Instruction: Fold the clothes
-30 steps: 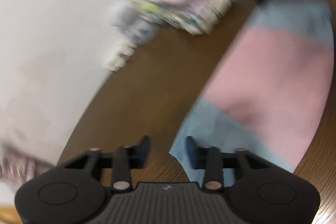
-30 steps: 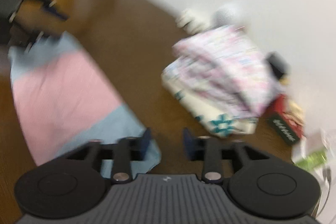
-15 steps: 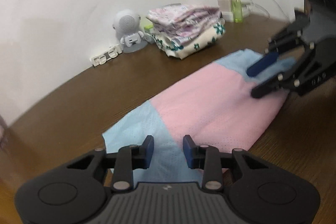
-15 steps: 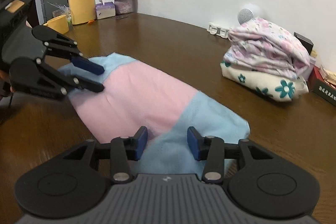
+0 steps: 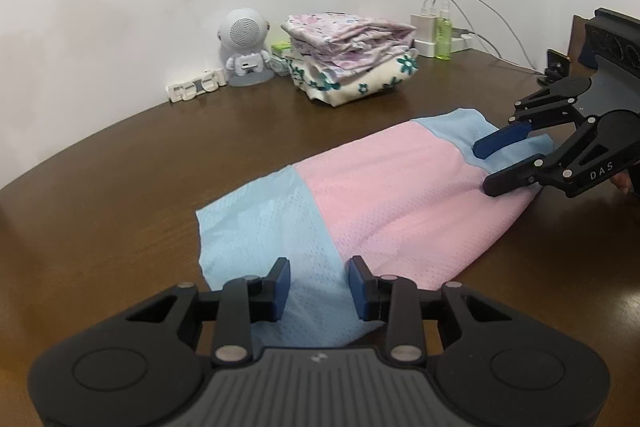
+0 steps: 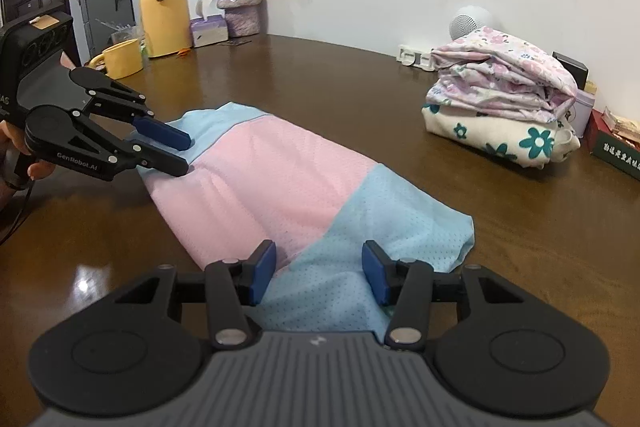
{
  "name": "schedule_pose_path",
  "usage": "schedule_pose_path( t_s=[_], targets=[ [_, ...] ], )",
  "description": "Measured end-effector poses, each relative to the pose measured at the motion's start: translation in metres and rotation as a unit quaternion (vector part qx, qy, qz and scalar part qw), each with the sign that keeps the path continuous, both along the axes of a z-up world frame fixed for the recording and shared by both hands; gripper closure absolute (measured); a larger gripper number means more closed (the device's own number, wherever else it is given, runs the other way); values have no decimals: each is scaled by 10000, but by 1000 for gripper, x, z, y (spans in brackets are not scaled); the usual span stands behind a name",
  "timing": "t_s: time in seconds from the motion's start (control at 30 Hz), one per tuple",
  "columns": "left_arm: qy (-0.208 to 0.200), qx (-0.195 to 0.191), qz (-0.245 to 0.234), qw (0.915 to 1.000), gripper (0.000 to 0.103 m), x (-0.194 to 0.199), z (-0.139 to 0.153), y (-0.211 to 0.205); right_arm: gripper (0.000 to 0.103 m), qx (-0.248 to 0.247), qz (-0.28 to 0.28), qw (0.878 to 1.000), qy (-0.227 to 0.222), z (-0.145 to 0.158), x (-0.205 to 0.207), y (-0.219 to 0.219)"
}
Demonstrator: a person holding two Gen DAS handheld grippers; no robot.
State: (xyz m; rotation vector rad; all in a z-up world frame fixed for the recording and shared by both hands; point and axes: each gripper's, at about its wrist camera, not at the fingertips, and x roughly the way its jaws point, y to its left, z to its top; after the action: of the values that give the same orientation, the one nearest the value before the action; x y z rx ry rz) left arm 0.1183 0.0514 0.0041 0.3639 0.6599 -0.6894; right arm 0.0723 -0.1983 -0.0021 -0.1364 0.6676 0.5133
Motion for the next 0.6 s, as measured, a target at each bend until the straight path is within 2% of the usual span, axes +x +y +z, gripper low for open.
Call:
schedule_pose_path(
  t_s=[0.23, 0.4, 0.53, 0.6],
  targets=[
    [7, -31, 10, 10000, 73, -40, 1, 11, 54, -160, 75, 9998, -8, 1, -53, 7],
    [105, -122, 75, 9998, 72, -52, 6, 15, 54, -211, 33, 9998, -1, 6, -86, 11],
    [-73, -325, 239, 9992, 63, -56, 21, 10, 42, -115, -254, 9987, -435, 25, -96, 8],
    [17, -309, 496, 9983, 63, -51, 21, 7, 42, -225, -338, 9977, -536, 29, -89, 8]
  ],
)
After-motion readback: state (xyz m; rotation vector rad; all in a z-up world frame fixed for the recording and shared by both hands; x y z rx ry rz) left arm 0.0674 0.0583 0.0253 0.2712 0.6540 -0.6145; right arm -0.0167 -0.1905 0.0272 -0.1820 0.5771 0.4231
